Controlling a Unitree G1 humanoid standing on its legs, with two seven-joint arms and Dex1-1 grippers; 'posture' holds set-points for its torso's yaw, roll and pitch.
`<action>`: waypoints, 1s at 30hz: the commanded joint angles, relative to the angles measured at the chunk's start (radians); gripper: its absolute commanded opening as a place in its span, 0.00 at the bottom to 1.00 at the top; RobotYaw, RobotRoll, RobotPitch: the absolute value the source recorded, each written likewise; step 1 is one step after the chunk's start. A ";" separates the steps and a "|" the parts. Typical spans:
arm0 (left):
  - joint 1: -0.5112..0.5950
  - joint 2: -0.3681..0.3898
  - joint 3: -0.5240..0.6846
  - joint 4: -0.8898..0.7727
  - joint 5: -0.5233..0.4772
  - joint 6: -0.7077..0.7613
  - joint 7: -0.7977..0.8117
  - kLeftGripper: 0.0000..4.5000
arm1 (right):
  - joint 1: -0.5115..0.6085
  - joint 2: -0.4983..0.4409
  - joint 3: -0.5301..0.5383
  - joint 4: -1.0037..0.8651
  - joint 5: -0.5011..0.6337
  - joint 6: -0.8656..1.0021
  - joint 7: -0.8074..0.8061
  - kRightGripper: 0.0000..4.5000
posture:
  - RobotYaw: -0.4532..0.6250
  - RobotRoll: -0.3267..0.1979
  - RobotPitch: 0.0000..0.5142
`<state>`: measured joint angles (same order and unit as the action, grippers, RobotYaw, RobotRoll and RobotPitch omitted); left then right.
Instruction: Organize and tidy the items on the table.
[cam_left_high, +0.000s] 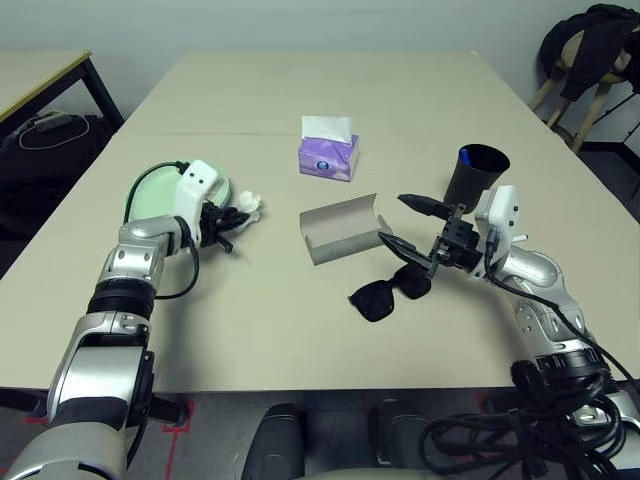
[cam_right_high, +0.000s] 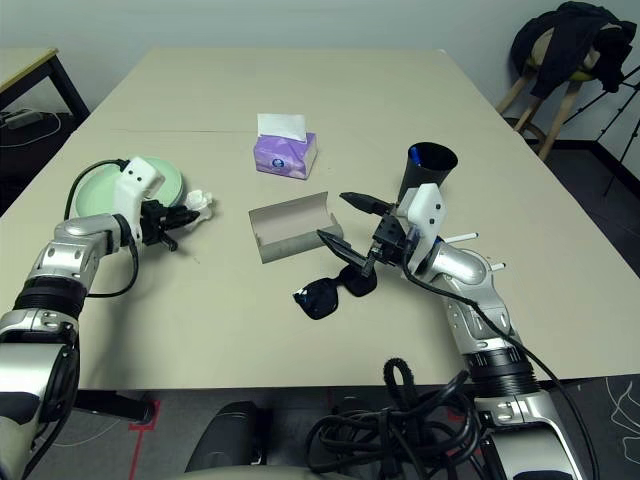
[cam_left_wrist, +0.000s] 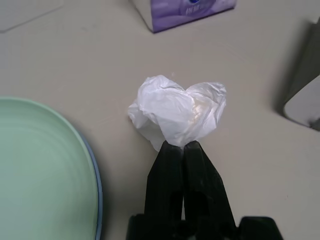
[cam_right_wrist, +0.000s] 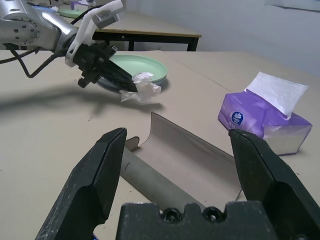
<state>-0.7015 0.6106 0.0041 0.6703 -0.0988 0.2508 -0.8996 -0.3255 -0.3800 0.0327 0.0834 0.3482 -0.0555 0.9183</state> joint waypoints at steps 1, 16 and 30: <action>0.009 0.007 0.012 -0.085 -0.039 0.071 -0.037 0.01 | 0.007 -0.003 0.006 0.015 -0.010 -0.007 0.007 1.00 | 0.49 0.62 0.09; -0.214 0.002 0.191 0.305 0.025 -0.219 0.523 0.01 | 0.003 0.002 0.010 0.005 -0.012 -0.001 0.002 1.00 | 0.50 0.62 0.09; -0.211 0.007 0.196 0.413 0.030 -0.249 0.530 0.68 | 0.002 0.001 0.007 0.000 -0.010 0.002 -0.001 1.00 | 0.49 0.62 0.08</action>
<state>-0.9207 0.6128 0.2067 1.0745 -0.0774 0.0143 -0.3660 -0.3267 -0.3757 0.0348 0.0855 0.3479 -0.0563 0.9186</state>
